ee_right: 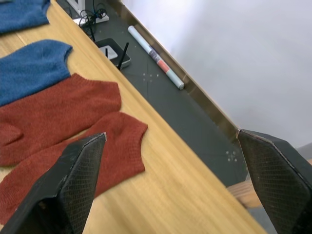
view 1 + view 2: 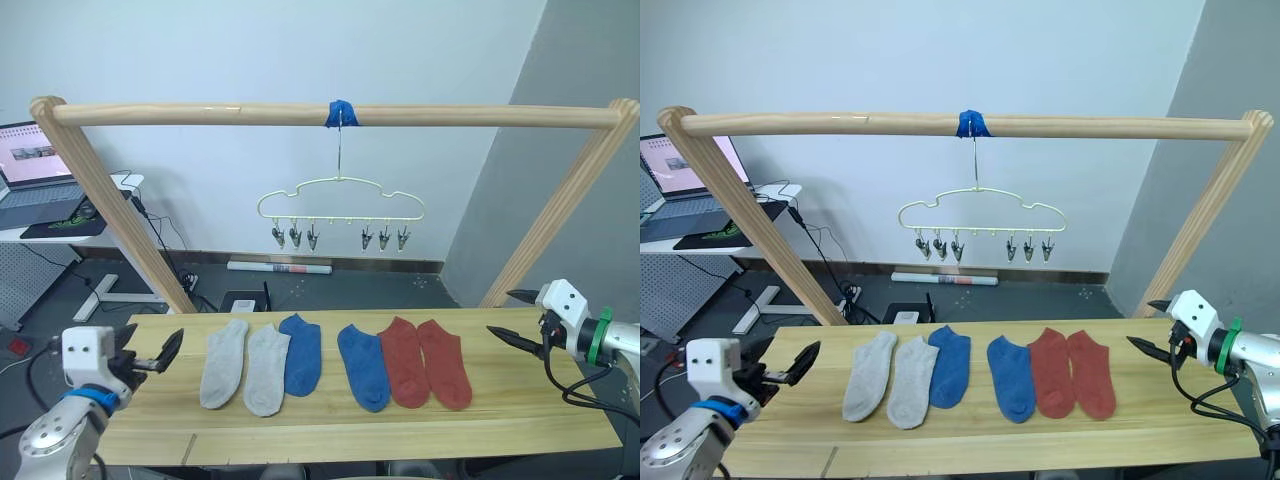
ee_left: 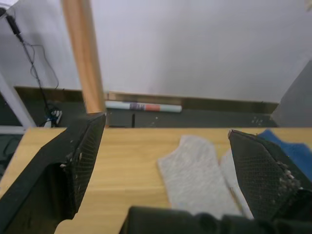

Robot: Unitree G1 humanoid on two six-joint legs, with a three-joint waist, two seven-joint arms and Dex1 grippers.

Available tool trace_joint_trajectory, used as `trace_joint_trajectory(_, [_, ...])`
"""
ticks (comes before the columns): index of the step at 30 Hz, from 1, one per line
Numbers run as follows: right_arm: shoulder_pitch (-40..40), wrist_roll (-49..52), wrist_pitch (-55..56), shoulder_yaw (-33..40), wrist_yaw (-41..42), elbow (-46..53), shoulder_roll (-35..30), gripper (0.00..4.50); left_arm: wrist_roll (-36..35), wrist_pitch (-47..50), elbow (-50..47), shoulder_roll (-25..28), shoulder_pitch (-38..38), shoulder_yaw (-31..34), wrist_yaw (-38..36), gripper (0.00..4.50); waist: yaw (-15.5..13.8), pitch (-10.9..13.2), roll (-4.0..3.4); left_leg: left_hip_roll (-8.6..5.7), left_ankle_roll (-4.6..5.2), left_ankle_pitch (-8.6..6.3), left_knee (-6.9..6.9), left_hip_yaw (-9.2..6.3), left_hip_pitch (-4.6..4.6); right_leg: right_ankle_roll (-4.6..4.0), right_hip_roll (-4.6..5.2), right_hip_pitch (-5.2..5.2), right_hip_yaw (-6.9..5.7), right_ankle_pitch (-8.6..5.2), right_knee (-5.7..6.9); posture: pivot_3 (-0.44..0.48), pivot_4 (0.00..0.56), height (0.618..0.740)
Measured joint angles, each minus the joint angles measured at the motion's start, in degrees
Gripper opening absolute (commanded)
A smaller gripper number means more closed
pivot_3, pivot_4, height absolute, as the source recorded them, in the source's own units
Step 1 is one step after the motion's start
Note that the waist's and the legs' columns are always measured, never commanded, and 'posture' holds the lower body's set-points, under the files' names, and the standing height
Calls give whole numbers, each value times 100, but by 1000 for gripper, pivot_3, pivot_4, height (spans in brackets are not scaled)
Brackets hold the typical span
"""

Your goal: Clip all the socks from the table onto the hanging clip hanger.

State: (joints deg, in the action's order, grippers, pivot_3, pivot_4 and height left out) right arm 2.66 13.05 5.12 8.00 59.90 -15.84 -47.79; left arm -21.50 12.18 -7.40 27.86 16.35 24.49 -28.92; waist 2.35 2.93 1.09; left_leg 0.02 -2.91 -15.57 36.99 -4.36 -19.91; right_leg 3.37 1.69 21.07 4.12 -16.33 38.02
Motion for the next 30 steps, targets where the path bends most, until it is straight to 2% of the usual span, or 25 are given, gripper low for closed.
trace_joint_trajectory(4, [-165,274,-466,-2,-1,866,56,4500,118,7,-399,-129,-390,-357,200,4446,28,62,7,1,0,0,2,-2,0,1,-2,-1,0,1,2,-121,69,714])
trace_joint_trajectory(9, [-374,739,-1309,1,-92,2394,71,4500,226,-58,-626,-386,-947,-663,415,4446,103,239,-2,1,0,0,2,-1,-11,5,-2,8,3,3,-1,-152,104,714])
trace_joint_trajectory(12, [-345,1028,-1802,2,-246,3180,72,4500,267,-157,-696,-541,-1163,-776,521,4446,141,316,8,5,-2,-1,0,-4,-22,34,-5,17,0,19,-5,-186,131,714])
trace_joint_trajectory(14, [-329,1169,-2067,11,-332,3545,72,4500,276,-222,-775,-615,-1167,-779,592,4076,213,385,17,8,-3,-2,1,-6,-45,34,-6,33,-1,20,-7,-196,137,714])
trace_joint_trajectory(15, [-297,1250,-2203,11,-388,3672,72,4500,272,-290,-794,-697,-1172,-782,604,3938,245,410,16,7,-3,-2,2,-7,-55,34,-5,39,-2,21,-11,-196,137,714])
trace_joint_trajectory(18, [-132,1425,-2539,36,-532,4019,69,4500,276,-388,-848,-799,-1178,-873,647,3122,282,479,21,7,-4,-3,4,-10,-71,17,-5,52,-5,33,-12,-209,150,714])
trace_joint_trajectory(23, [-78,1646,-2894,47,-640,4371,52,4500,368,-402,-889,-881,-1327,-982,745,3122,297,605,35,6,-3,-2,9,-15,-90,19,-7,67,-9,34,-9,-230,173,714])
trace_joint_trajectory(30, [205,1973,-3296,21,-881,4861,116,4500,515,-535,-621,-1072,-1956,-1177,911,3122,342,758,51,7,-3,-2,8,-15,-97,17,-7,73,-10,36,-10,-269,201,714])
